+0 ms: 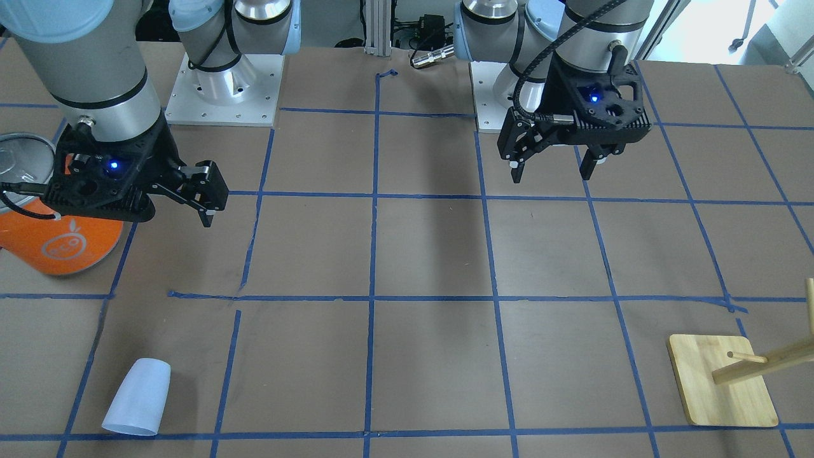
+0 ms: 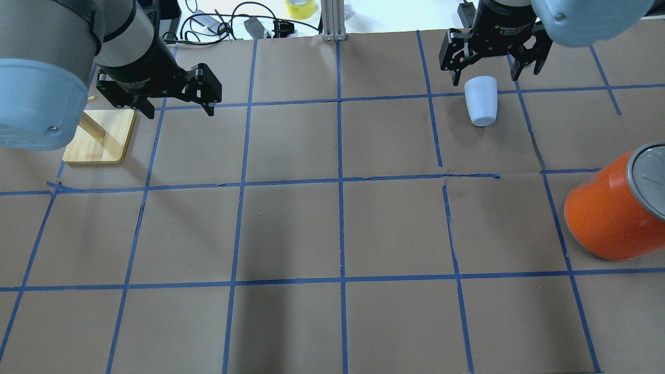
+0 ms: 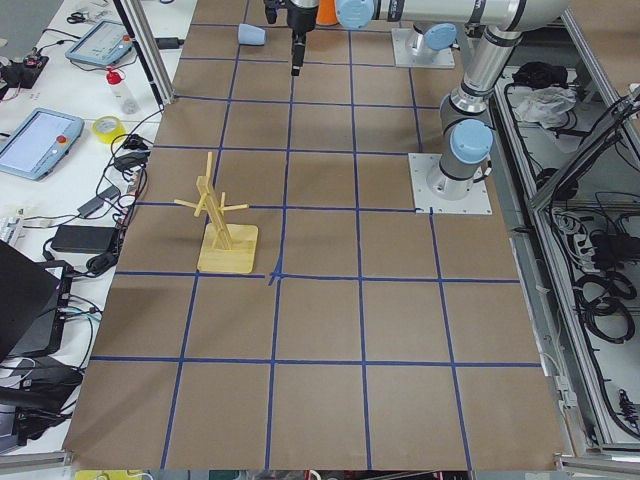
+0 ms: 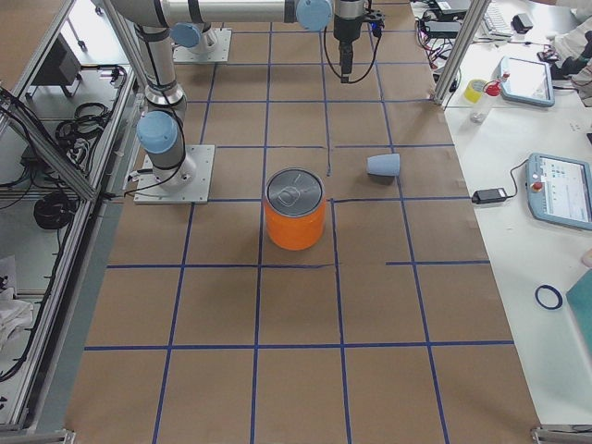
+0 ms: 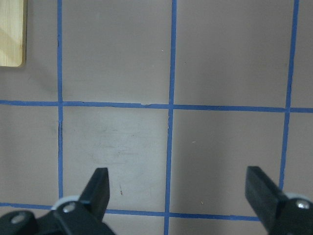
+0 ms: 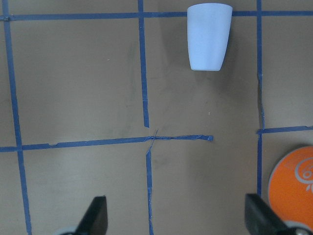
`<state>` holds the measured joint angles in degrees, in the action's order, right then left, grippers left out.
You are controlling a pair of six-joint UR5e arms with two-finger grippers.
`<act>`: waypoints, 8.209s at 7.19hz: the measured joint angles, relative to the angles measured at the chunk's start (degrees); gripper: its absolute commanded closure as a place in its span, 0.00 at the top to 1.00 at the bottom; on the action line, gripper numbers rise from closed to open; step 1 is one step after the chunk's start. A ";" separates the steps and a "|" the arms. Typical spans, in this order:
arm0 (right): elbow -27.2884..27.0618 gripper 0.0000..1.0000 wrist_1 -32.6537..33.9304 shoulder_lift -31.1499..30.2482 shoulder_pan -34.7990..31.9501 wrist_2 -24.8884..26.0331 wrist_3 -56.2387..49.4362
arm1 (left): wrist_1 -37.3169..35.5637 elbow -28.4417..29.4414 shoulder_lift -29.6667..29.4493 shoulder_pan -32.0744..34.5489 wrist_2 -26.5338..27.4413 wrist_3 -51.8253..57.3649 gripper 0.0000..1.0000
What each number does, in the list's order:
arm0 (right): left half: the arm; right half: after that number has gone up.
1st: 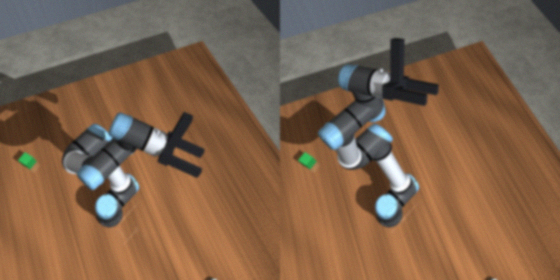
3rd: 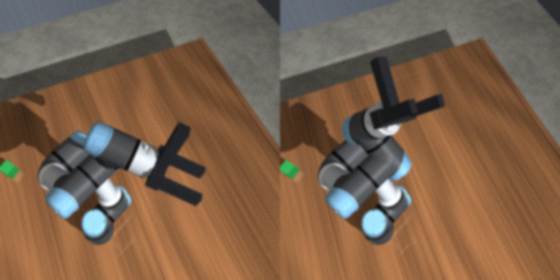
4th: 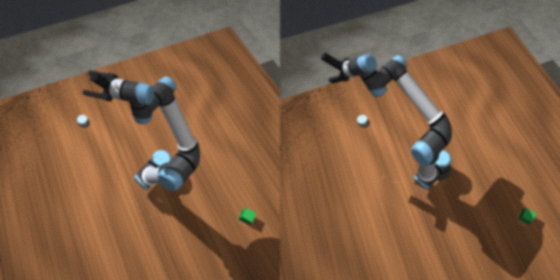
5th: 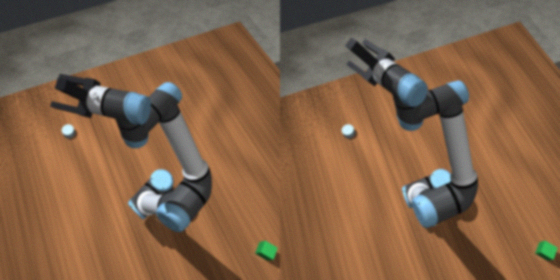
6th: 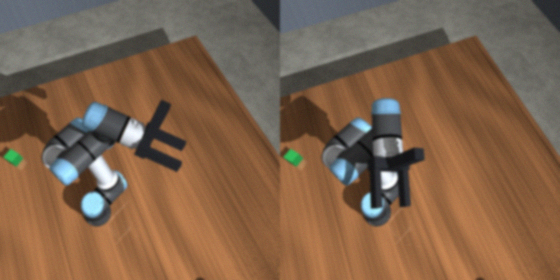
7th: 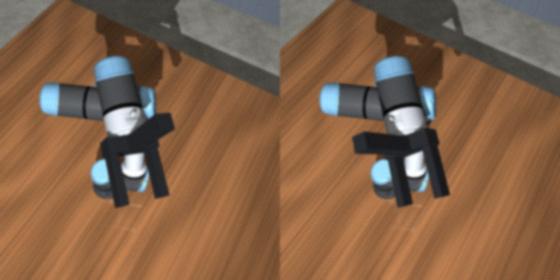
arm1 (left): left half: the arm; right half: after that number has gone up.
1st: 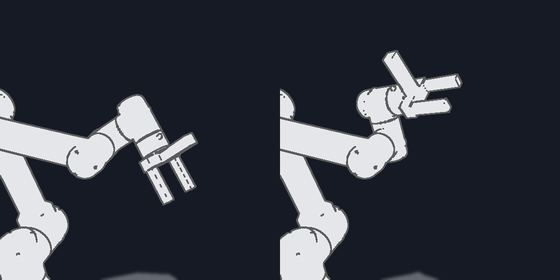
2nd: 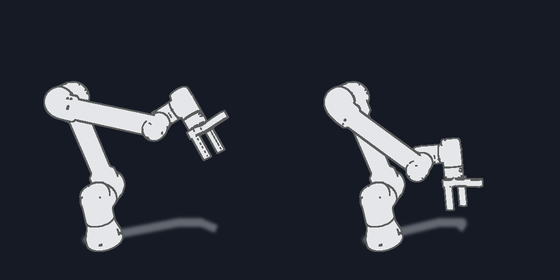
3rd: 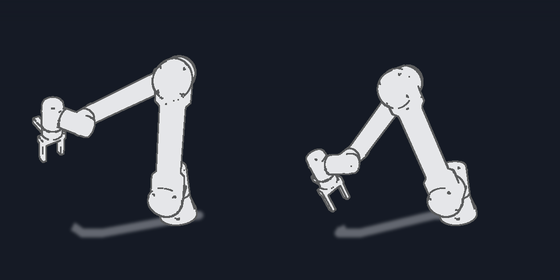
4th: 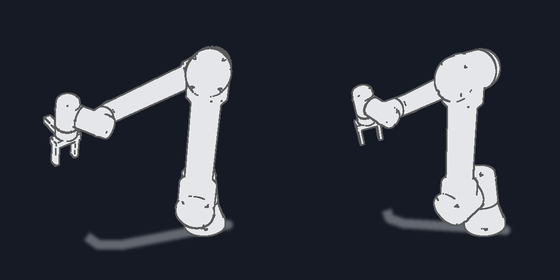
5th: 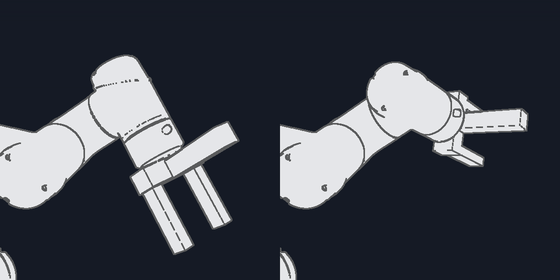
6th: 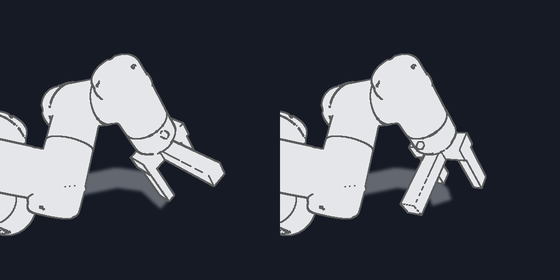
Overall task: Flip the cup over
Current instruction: 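Move the right gripper down over the upside-down pale blue cup, then close the right gripper on the pale blue cup and lift it, then carry the cup with the right gripper toward the left arm's side, then lay the cup on its side and open the right gripper while the left arm approaches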
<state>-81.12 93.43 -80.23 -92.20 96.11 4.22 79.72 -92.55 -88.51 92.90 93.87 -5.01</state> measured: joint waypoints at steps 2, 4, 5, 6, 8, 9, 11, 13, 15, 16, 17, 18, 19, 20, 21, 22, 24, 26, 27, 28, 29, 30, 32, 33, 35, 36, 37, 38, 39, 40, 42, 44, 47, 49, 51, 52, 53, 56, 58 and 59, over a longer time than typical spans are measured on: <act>-0.09 1.00 0.08 0.13 0.00 -0.04 0.00 | 0.00 0.00 0.04 0.00 0.04 0.00 1.00; -0.62 1.00 1.07 0.33 0.00 -0.06 0.05 | 0.00 0.00 0.06 0.00 0.01 0.00 1.00; -0.84 1.00 1.86 0.38 0.00 -0.08 0.07 | 0.00 0.00 0.08 0.00 0.00 0.00 1.00; -0.92 1.00 2.44 0.41 0.00 -0.22 0.07 | 0.00 0.00 0.08 0.00 0.00 0.00 1.00; -0.96 1.00 2.23 -0.56 0.00 -3.00 -0.32 | 0.00 0.00 0.08 0.00 0.00 0.00 1.00; -0.97 1.00 1.24 -2.11 0.05 -5.67 -0.50 | 0.00 0.00 0.04 0.00 0.00 0.00 1.00; -1.64 1.00 -0.04 -4.60 0.25 -6.75 -0.60 | 0.00 0.00 0.02 0.00 0.00 0.00 1.00; -5.71 1.00 5.45 -2.40 1.01 0.17 -0.32 | 0.00 0.00 0.02 0.00 0.00 0.00 1.00; -8.91 1.00 18.17 4.10 1.45 2.58 -0.51 | 0.00 0.00 0.05 0.00 0.00 0.00 1.00; -9.29 1.00 22.38 7.23 1.53 2.83 -0.54 | 0.00 0.00 0.07 0.00 0.02 0.00 1.00; -9.46 1.00 27.43 9.92 1.61 2.93 -0.59 | 0.00 0.00 0.06 0.00 0.06 0.00 1.00; -9.56 1.00 32.65 13.01 1.69 2.89 -0.57 | 0.00 0.00 0.06 0.00 0.08 0.00 1.00; -9.57 1.00 36.32 15.85 1.78 2.61 -0.56 | 0.00 0.00 0.04 0.00 0.08 0.00 1.00; -9.58 1.00 38.41 18.06 2.31 2.30 -0.59 | 0.00 0.00 0.04 0.00 0.09 0.00 1.00; -9.58 1.00 39.29 19.55 3.65 1.48 -0.63 | 0.02 0.00 0.06 0.00 0.09 0.00 1.00; -9.58 1.00 39.53 20.67 5.71 -0.06 -0.86 | 0.04 0.00 0.07 0.00 0.09 0.00 1.00; -9.58 1.00 39.60 22.60 9.62 -2.03 -2.56 | 0.01 0.00 0.06 0.00 0.07 0.00 1.00; -9.41 1.00 39.84 23.80 10.85 -2.31 -3.90 | 0.00 0.00 0.07 0.00 0.07 0.00 1.00; -9.07 0.91 40.10 24.59 11.12 -2.32 -4.10 | 0.00 0.00 0.08 0.00 0.08 0.00 1.00; -8.75 0.39 41.33 25.48 11.30 -2.33 -4.11 | 0.00 0.00 0.09 0.00 0.08 0.00 1.00; -8.58 0.09 43.43 26.37 11.38 -2.35 -4.11 | 0.00 0.00 0.09 0.00 0.09 0.00 1.00; -8.46 0.06 44.87 26.87 11.40 -2.41 -4.15 | 0.00 0.00 0.09 0.00 0.09 0.00 1.00; -8.08 0.06 45.41 26.23 11.01 -3.02 -4.22 | 0.00 0.00 0.09 0.00 0.05 0.00 1.00; -7.28 0.04 44.77 25.15 9.89 -4.04 -4.68 | 0.00 0.00 0.09 0.00 0.07 0.00 1.00; -5.06 0.04 42.63 22.90 3.78 -4.51 -8.71 | 0.00 0.00 0.09 0.00 0.08 0.00 1.00; -4.63 0.04 42.57 22.31 -0.79 -4.36 -11.49 | 0.00 0.00 0.09 0.00 0.09 0.00 1.00; -4.47 0.04 43.46 22.18 -5.80 -4.14 -14.98 | 0.00 0.00 0.07 0.00 0.07 0.00 1.00; -4.50 0.04 45.16 22.44 -10.29 -3.94 -20.40 | 0.04 -0.02 0.04 0.00 0.07 0.13 1.00; -4.70 0.05 47.06 23.09 -13.73 -4.05 -27.69 | 0.12 -0.06 0.01 0.00 0.07 0.36 1.00; -4.95 0.05 49.70 24.30 -16.50 -4.33 -35.53 | 0.15 -0.07 0.01 0.00 -0.03 0.46 1.00; -5.10 0.06 56.70 27.73 -20.71 -4.79 -51.44 | 0.02 -0.06 -0.06 -0.01 -0.32 0.52 1.00; -5.26 0.06 58.54 29.06 -22.81 -6.86 -63.02 | -0.03 -0.04 -0.11 -0.16 -0.44 0.55 1.00; -5.97 0.20 58.02 30.28 -23.18 -9.06 -72.30 | 0.45 -0.23 -0.39 -2.33 -1.81 0.08 1.00; -7.27 0.45 57.29 30.38 -23.21 -9.13 -73.97 | 0.30 -0.62 -1.84 -8.37 -10.32 0.41 1.00; -7.20 0.98 54.79 29.92 -23.32 -9.17 -74.10 | -1.03 -2.82 -5.53 -12.77 -14.58 2.15 1.00; -6.99 0.99 54.33 29.81 -23.35 -9.16 -74.01 | -1.83 -4.02 -7.40 -13.43 -15.06 2.41 1.00; -6.89 0.99 54.17 29.60 -23.37 -9.12 -73.76 | -1.99 -5.79 -8.68 -12.65 -15.23 1.93 1.00; -6.63 0.99 51.97 26.47 -22.75 -8.85 -69.60 | -4.38 -11.55 -11.07 -9.32 -14.78 1.13 1.00; -6.70 1.00 49.19 22.43 -20.09 -8.20 -63.29 | -10.38 -11.68 -13.59 -9.64 -16.71 0.99 1.00; -6.88 1.00 46.71 20.72 -16.90 -8.07 -58.61 | -13.06 -11.28 -15.34 -10.46 -20.13 1.36 1.00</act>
<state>-88.00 140.13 -59.52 -109.09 88.04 -54.39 66.66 -103.83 -103.85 82.44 73.74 -3.65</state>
